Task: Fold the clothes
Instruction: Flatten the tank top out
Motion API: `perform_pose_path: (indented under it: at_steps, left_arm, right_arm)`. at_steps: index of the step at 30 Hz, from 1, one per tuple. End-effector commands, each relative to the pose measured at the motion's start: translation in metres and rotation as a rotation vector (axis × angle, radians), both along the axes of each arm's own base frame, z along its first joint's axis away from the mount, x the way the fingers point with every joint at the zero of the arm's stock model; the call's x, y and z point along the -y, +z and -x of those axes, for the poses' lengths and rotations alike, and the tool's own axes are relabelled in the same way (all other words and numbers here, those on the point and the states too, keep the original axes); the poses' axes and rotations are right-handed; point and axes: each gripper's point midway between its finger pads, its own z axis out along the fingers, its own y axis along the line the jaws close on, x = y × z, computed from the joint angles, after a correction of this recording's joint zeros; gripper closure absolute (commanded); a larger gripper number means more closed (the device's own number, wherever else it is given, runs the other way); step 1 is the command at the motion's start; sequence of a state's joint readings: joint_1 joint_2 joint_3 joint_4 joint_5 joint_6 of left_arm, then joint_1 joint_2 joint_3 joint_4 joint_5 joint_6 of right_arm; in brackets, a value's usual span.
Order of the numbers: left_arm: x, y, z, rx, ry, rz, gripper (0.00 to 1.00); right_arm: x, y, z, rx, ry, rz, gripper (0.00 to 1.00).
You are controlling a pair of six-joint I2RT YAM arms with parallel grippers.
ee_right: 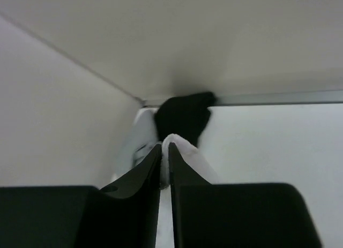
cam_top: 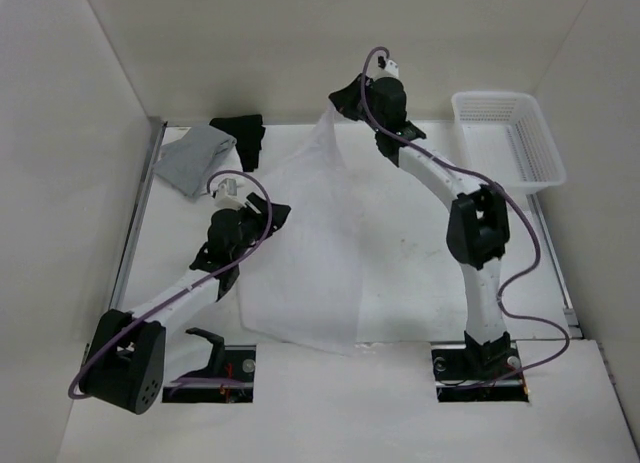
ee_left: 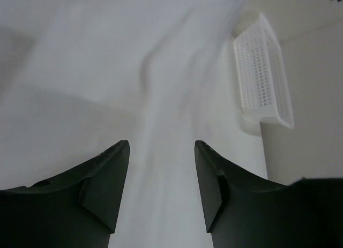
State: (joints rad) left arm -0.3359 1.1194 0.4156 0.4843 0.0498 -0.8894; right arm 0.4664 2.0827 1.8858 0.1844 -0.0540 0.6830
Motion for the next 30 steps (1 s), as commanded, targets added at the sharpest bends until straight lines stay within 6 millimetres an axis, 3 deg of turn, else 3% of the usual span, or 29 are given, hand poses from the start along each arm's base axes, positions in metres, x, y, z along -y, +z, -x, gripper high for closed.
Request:
perform_pose_path:
  at_steps: [1,3,4,7,10,12,14,16,18,20,21,24,26,30]
  left_arm:
    - [-0.004,-0.009,0.001,-0.004,-0.001,-0.039,0.5]
    - [-0.009,-0.012,0.001,-0.015,0.019,-0.063,0.5]
    - [-0.012,-0.012,0.002,-0.018,0.033,-0.079,0.5]
    - [-0.023,-0.019,0.006,-0.035,0.083,-0.151,0.51]
    - [-0.042,-0.032,0.011,-0.063,0.161,-0.221,0.51]
    - [-0.055,-0.038,0.012,-0.08,0.218,-0.238,0.53]
    - [-0.06,-0.04,0.012,-0.088,0.236,-0.236,0.6]
    - [-0.062,-0.039,0.013,-0.091,0.245,-0.228,0.72]
    - [-0.062,-0.035,0.012,-0.081,0.245,-0.225,0.79]
    - [-0.065,-0.031,0.012,-0.077,0.255,-0.229,0.81]
    - [-0.07,-0.032,0.012,-0.084,0.269,-0.239,0.81]
    - [-0.086,-0.045,0.015,-0.132,0.31,-0.264,0.74]
    - [-0.108,-0.06,0.02,-0.191,0.372,-0.289,0.66]
    - [-0.142,-0.072,0.026,-0.239,0.486,-0.309,0.58]
  right_arm:
    - [0.073,0.098,-0.046,0.199,-0.17,-0.14,0.8]
    - [0.105,0.091,-0.068,0.185,-0.233,-0.144,0.72]
    - [0.119,0.089,-0.074,0.169,-0.251,-0.145,0.63]
    - [0.132,0.075,-0.056,0.093,-0.214,-0.095,0.47]
    - [0.134,0.032,-0.013,-0.016,-0.198,-0.066,0.49]
    - [0.109,-0.01,0.028,-0.08,-0.145,-0.051,0.63]
    - [0.074,-0.059,0.069,-0.166,-0.065,-0.007,0.89]
    - [0.046,-0.11,0.109,-0.283,0.012,0.063,0.97]
    - [0.024,-0.149,0.153,-0.346,0.084,0.145,0.94]
    - [0.018,-0.182,0.192,-0.387,0.112,0.232,0.83]
    - [0.032,-0.211,0.22,-0.428,0.082,0.315,0.66]
    - [0.057,-0.247,0.26,-0.5,0.032,0.439,0.5]
    - [0.061,-0.271,0.283,-0.546,0.033,0.527,0.48]
    - [0.056,-0.284,0.289,-0.561,0.01,0.539,0.47]
